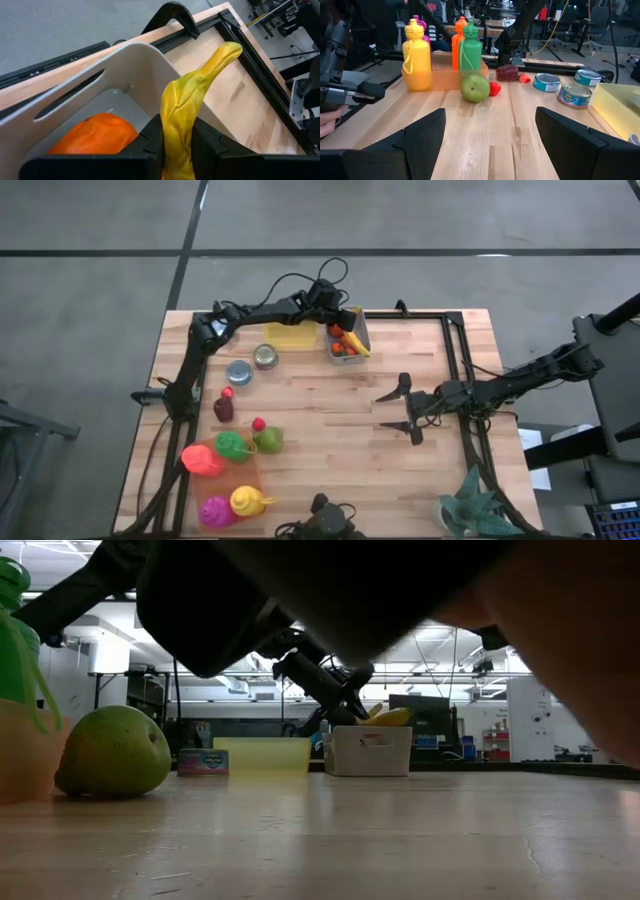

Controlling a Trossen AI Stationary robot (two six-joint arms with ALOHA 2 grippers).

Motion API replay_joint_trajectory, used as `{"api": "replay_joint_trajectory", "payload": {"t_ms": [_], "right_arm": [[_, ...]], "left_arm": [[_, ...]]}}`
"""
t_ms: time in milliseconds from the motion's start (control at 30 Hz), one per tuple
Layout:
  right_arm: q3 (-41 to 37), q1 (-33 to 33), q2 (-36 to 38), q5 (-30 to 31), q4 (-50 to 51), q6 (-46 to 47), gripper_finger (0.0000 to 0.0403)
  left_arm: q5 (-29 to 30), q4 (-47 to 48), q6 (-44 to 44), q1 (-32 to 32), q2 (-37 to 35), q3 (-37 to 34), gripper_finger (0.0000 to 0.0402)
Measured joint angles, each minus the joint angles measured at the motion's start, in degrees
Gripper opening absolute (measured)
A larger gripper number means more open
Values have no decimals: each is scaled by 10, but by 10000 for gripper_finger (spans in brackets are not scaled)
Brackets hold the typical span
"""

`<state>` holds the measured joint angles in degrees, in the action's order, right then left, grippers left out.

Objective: Pick & Place Food Item
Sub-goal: Put the yellow banana into the gray bin

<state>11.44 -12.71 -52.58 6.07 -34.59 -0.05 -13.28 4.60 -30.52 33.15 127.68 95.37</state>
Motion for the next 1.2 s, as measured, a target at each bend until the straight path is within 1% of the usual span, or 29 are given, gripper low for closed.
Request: {"api": "replay_joint_trajectory", "payload": {"t_ms": [167,267,400,700,867,1033,1133,1200], "right_arm": [[0,0,0,0,0,0,306],[0,0,0,0,0,0,306],[0,0,0,0,0,0,306],[0,0,0,0,0,-1,306],[0,0,0,0,0,-1,306],[0,0,0,0,0,-1,306],[0,0,0,0,0,0,306],[0,0,0,0,0,1,306]], "left_arm": [[0,0,0,0,0,0,65],[0,0,0,0,0,0,79],[0,0,1,0,0,0,112],[-4,0,1,1,0,3,209],[-4,0,2,1,0,5,254],[-27,0,2,1,-1,22,282],[-39,9,6,2,-1,38,288],[-39,34,7,2,-2,53,289]]}}
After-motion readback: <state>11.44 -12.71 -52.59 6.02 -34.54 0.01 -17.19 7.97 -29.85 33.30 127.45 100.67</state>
